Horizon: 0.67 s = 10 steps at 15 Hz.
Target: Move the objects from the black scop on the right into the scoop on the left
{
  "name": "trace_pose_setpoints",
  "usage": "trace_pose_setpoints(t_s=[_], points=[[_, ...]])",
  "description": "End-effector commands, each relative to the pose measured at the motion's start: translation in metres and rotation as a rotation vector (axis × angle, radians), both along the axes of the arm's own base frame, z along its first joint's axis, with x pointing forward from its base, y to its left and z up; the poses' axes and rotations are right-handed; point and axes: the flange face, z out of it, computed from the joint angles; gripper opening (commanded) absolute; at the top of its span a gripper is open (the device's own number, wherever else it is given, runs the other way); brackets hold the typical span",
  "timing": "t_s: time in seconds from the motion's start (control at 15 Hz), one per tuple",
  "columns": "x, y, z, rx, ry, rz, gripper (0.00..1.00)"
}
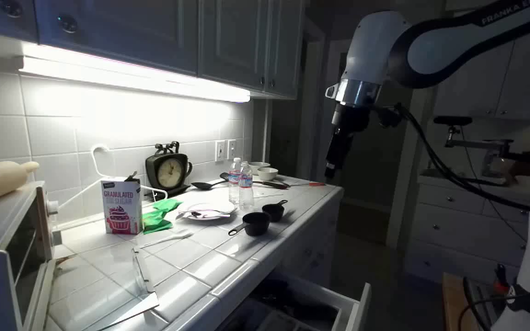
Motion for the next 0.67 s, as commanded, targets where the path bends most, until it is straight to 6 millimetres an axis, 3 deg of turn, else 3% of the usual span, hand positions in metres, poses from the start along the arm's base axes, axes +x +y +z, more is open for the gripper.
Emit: trace_pose_setpoints(t_s=[0.0, 0.33, 0.6], points=[[0.000, 0.000, 0.001, 0.000, 0.001, 0.000, 1.00], [0.000, 0.000, 0.001, 0.000, 0.001, 0.000, 1.00], [0.028, -0.011, -0.015, -0.044, 0.018, -0.263, 1.00]])
